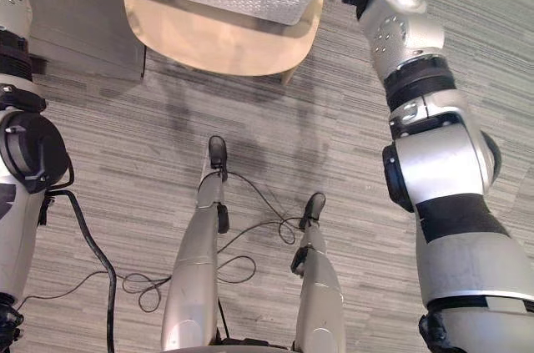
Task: Pick up the laundry basket with both hands and put the clothes into the washing machine.
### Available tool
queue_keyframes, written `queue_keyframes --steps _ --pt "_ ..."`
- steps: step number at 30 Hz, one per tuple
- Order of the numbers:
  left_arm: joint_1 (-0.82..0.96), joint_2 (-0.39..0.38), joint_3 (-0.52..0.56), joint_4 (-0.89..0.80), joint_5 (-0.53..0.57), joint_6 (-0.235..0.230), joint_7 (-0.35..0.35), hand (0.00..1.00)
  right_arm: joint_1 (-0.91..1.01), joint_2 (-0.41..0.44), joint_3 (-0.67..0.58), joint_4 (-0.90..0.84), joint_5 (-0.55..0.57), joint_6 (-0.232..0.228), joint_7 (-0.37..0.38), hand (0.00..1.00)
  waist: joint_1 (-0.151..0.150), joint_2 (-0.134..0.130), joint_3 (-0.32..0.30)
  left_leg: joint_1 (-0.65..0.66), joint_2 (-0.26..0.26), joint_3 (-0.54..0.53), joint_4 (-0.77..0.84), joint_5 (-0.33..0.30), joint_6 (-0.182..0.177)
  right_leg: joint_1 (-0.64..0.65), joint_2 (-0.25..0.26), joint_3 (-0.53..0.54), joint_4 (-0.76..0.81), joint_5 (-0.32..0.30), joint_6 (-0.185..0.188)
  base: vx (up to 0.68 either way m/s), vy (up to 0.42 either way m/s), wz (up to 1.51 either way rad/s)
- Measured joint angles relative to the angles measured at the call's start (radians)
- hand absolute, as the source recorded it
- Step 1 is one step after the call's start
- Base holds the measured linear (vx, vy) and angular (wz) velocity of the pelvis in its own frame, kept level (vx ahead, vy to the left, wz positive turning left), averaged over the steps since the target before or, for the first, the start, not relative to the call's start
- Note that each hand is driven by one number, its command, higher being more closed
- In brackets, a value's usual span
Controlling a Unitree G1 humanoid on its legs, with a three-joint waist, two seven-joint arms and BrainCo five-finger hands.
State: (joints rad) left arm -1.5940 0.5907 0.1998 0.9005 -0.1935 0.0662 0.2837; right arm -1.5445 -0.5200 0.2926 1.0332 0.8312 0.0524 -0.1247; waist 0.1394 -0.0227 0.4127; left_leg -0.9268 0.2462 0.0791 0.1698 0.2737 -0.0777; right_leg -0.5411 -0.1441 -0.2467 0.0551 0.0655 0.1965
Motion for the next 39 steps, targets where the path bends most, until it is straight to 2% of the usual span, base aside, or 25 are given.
queue_keyframes --steps 4,8,11,14,16,19,20,22,24,26,27,29,31,35,37,39 --pt "0.019 0.012 0.0 0.0 0.018 -0.006 0.001 0.0 0.0 -0.012 -0.004 0.0 0.0 0.0 -0.001 0.0 -0.005 0.0 0.0 0.022 0.0 0.004 0.0 0.0 0.0 0.013 -0.003 0.002 0.014 -0.006 -0.001 0.0 0.0 0.0" --pt "0.111 0.015 -0.001 -0.031 0.03 -0.016 0.001 0.0 0.049 -0.038 -0.03 -0.041 -0.002 -0.004 0.003 0.0 -0.015 0.0 0.0 0.048 -0.002 0.011 -0.002 -0.001 -0.001 0.032 -0.009 0.005 0.021 -0.009 0.0 0.0 0.0 0.0" --pt "0.206 0.015 0.002 -0.045 0.028 -0.031 0.003 0.0 0.132 -0.059 -0.1 -0.052 -0.018 -0.006 0.017 0.0 -0.015 0.0 0.0 0.07 -0.005 0.016 -0.003 -0.001 -0.001 0.039 -0.017 0.008 0.049 -0.025 0.002 0.0 -0.001 0.03" --pt "0.382 0.011 0.027 -0.107 -0.005 -0.037 0.01 0.0 0.307 -0.075 -0.184 -0.12 -0.019 -0.006 0.017 0.0 -0.019 0.0 0.0 0.132 -0.016 0.032 -0.034 -0.011 -0.004 0.058 -0.039 0.009 0.113 -0.074 0.012 0.01 -0.025 0.16" --pt "0.596 -0.01 0.091 -0.242 -0.047 -0.053 0.03 0.0 0.522 -0.077 -0.289 -0.273 -0.02 -0.007 0.016 0.0 -0.019 0.0 0.0 0.193 -0.034 0.054 -0.038 -0.021 0.011 0.084 -0.068 0.02 0.173 -0.118 0.016 0.04 -0.053 0.16" --pt "0.852 -0.038 0.129 -0.442 -0.099 -0.088 0.054 0.0 0.805 -0.075 -0.4 -0.479 -0.031 -0.017 0.013 0.0 -0.018 0.0 0.0 0.249 -0.047 0.065 -0.035 -0.031 0.023 0.122 -0.089 0.024 0.213 -0.157 0.019 0.08 -0.077 0.18" --pt "1.001 -0.086 0.153 -0.538 -0.111 -0.119 0.069 0.0 1.003 -0.049 -0.471 -0.575 -0.064 -0.044 0.015 0.0 -0.018 -0.001 -0.001 0.289 -0.052 0.066 -0.031 -0.043 0.017 0.162 -0.097 0.021 0.233 -0.182 0.018 0.12 -0.114 0.25" --pt "1.18 -0.185 0.156 -0.555 -0.104 -0.131 0.067 0.0 1.202 0.036 -0.537 -0.597 -0.132 -0.049 0.034 0.0 -0.017 -0.002 -0.009 0.366 -0.056 0.077 -0.031 -0.068 0.009 0.222 -0.107 0.023 0.257 -0.216 0.014 0.1 -0.111 0.09" --pt "1.302 -0.293 0.151 -0.515 -0.086 -0.13 0.063 0.0 1.342 0.14 -0.577 -0.583 -0.154 -0.049 0.049 0.0 -0.02 -0.001 -0.059 0.407 -0.056 0.085 -0.05 -0.078 0.001 0.239 -0.11 0.029 0.275 -0.239 0.009 0.07 -0.097 -0.04" --pt "1.373 -0.369 0.134 -0.425 -0.077 -0.128 0.044 0.0 1.451 0.23 -0.605 -0.559 -0.164 -0.046 0.065 0.0 -0.024 0.0 -0.094 0.459 -0.059 0.094 -0.085 -0.074 -0.004 0.271 -0.111 0.032 0.276 -0.251 0.007 0.09 -0.084 -0.03" --pt "1.427 -0.411 0.115 -0.368 -0.077 -0.125 0.035 0.0 1.512 0.289 -0.618 -0.535 -0.167 -0.046 0.069 0.0 -0.038 -0.001 -0.117 0.499 -0.063 0.1 -0.105 -0.071 -0.007 0.301 -0.11 0.034 0.272 -0.258 0.005 0.12 -0.101 -0.03" --pt "1.49 -0.462 0.11 -0.289 -0.075 -0.119 0.006 0.0 1.58 0.345 -0.624 -0.49 -0.176 -0.045 0.08 0.0 -0.051 -0.003 -0.165 0.542 -0.072 0.113 -0.126 -0.064 -0.008 0.326 -0.111 0.044 0.262 -0.263 0.006 0.11 -0.069 -0.15" --pt "1.559 -0.523 0.122 -0.131 -0.067 -0.114 -0.035 0.0 1.662 0.425 -0.65 -0.407 -0.194 -0.046 0.094 0.0 -0.061 -0.003 -0.223 0.626 -0.074 0.141 -0.15 -0.065 -0.011 0.39 -0.109 0.068 0.224 -0.263 0.006 0.11 -0.045 -0.33" --pt "1.65 -0.592 0.171 0.087 -0.018 -0.105 -0.092 0.0 1.738 0.505 -0.758 -0.192 -0.196 -0.049 0.115 0.0 -0.079 0.008 -0.334 0.767 -0.073 0.182 -0.247 -0.058 -0.021 0.47 -0.096 0.105 0.17 -0.259 0.002 0.07 -0.037 -0.36" --pt "1.667 -0.6 0.243 0.147 0.004 -0.098 -0.118 0.0 1.761 0.519 -0.816 -0.086 -0.198 -0.05 0.123 0.0 -0.096 0.016 -0.36 0.823 -0.071 0.201 -0.265 -0.058 -0.033 0.513 -0.092 0.12 0.149 -0.256 -0.001 0.04 -0.019 -0.3" --pt "1.69 -0.601 0.258 0.181 0.009 -0.088 -0.135 0.0 1.766 0.519 -0.847 -0.021 -0.237 -0.047 0.127 0.0 -0.101 0.015 -0.379 0.851 -0.07 0.222 -0.269 -0.067 -0.044 0.528 -0.092 0.143 0.139 -0.254 -0.001 0.02 -0.011 -0.36"
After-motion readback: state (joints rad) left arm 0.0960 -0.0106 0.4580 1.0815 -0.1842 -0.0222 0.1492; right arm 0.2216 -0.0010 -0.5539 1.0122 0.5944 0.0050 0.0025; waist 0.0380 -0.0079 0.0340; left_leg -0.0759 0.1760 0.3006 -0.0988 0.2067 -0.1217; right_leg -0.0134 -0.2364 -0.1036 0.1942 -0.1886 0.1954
